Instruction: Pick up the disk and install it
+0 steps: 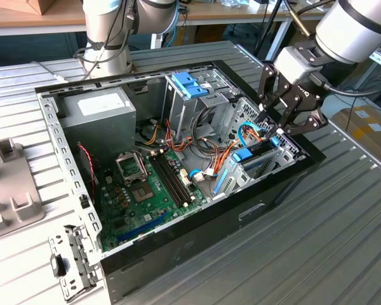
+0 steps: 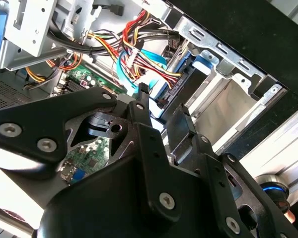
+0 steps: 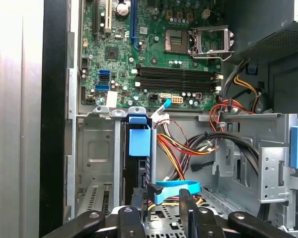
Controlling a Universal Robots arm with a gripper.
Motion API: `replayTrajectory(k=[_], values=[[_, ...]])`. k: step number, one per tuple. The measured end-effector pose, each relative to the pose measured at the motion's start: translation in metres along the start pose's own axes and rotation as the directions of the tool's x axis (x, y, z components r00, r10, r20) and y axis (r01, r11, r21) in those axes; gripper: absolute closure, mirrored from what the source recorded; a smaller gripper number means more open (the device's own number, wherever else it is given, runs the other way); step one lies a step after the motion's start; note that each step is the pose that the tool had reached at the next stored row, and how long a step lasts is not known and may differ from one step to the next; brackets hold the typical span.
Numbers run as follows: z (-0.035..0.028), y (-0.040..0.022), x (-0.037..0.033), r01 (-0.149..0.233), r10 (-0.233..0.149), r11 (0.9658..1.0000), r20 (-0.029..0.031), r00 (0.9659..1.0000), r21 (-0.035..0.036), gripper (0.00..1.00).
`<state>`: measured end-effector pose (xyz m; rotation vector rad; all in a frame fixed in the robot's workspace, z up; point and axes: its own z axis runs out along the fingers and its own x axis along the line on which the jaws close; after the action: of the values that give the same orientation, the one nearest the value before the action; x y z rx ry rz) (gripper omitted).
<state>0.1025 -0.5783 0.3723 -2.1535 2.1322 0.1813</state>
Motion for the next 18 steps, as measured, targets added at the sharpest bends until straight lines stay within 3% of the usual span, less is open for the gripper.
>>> replayTrajectory(k=[8,15,16,18], values=[[0.0078,0.0001,0.0024,0.0,0.0,1.0,-0.0003,1.0,0.0,0.58],[0.0086,0.0001,0.0026,0.0,0.0,1.0,-0.0003,1.0,0.0,0.58],[0.0086,0.0,0.0026,0.0,0.0,1.0,-0.0002,1.0,0.0,0.59],[0.0087,0.0,0.0026,0.0,0.0,1.0,-0.0003,1.0,0.0,0.73]])
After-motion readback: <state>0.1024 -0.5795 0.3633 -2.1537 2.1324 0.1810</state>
